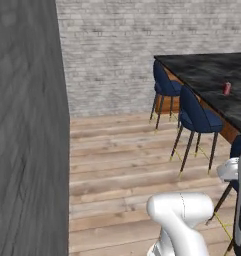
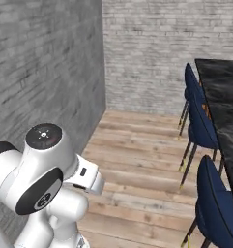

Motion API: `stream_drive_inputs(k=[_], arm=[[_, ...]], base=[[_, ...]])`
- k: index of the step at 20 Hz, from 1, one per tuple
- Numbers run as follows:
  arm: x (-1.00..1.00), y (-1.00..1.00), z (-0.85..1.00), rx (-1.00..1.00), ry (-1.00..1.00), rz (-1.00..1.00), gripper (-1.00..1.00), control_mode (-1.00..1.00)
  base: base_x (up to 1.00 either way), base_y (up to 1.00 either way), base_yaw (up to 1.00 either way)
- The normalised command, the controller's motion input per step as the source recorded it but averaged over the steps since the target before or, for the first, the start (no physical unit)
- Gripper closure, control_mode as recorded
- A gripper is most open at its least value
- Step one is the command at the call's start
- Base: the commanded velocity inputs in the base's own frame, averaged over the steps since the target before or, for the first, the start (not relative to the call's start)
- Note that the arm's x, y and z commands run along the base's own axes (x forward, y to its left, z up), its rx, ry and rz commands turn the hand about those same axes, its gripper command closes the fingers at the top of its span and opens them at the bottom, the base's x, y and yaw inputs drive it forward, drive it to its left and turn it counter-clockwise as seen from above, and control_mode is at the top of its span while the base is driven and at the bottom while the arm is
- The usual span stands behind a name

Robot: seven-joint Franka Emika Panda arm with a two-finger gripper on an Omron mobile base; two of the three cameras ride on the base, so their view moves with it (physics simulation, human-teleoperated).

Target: Four empty soda cans are scattered around the kitchen. Gather all the cans and cluster them next to the stove for recycling.

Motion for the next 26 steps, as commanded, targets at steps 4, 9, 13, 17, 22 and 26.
stream_drive_inputs(k=[4,9,13,17,22,26], arm=[[0.0,0.0,0.0,0.0,0.0,0.0,-1.0,1.0],[0.0,0.0,0.0,0.0,0.0,0.0,-1.0,1.0],[0.0,0.0,0.0,0.0,0.0,0.0,-1.0,1.0],[0.0,0.0,0.0,0.0,0.0,0.0,-1.0,1.0],[0.0,0.0,0.0,0.0,0.0,0.0,-1.0,1.0],[0.0,0.0,0.0,0.0,0.0,0.0,-1.0,1.0]], base=[[1.0,0.47,-0.22],[1.0,0.45,-0.24],[0.81,0.23,-0.42],[0.77,0.31,-0.43],[0.41,0.3,-0.39],[0.08,0.25,-0.36]])
